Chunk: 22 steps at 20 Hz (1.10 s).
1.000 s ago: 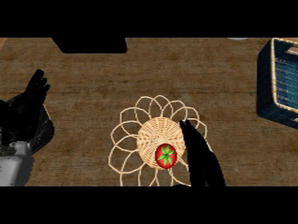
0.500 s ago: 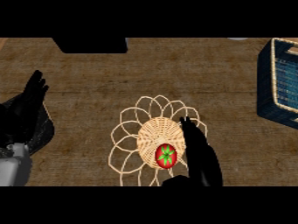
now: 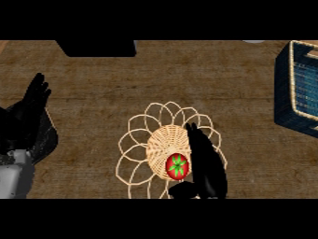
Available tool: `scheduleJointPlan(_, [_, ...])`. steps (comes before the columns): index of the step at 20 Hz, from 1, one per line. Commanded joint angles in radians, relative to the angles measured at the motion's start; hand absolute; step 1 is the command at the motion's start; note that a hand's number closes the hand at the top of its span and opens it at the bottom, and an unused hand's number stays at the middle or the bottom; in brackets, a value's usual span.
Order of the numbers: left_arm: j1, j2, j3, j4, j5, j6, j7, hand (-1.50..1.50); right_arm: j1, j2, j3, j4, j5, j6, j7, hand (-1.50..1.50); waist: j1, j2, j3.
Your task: Pick the tomato from the placemat and place it in the basket
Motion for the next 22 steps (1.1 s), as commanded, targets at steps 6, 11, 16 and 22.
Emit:
scheduleJointPlan(6, [-0.013, -0.024, -0.002, 0.016, -0.018, -0.004, -0.002, 0.0, -0.081, 0.004, 0.037, 0.12, -0.06, -0.026, 0.02, -1.5, 0.002, 0.001, 0.0])
scheduleJointPlan(11, [-0.029, -0.026, -0.009, 0.039, -0.036, 0.003, -0.021, 0.0, -0.026, -0.043, 0.051, 0.175, -0.058, 0.085, -0.125, 1.5, 0.0, 0.003, 0.0])
scheduleJointPlan(16, [0.026, -0.011, 0.004, -0.046, -0.009, -0.021, 0.02, 0.0, -0.016, 0.003, 0.037, 0.21, -0.1, -0.003, -0.194, 1.5, 0.007, 0.0, 0.001])
scheduleJointPlan(22, [0.0, -0.041, -0.013, -0.002, -0.049, 0.018, -0.014, 0.0, 0.058, -0.093, 0.067, 0.115, -0.136, 0.045, -0.297, 1.5, -0.002, 0.0, 0.0])
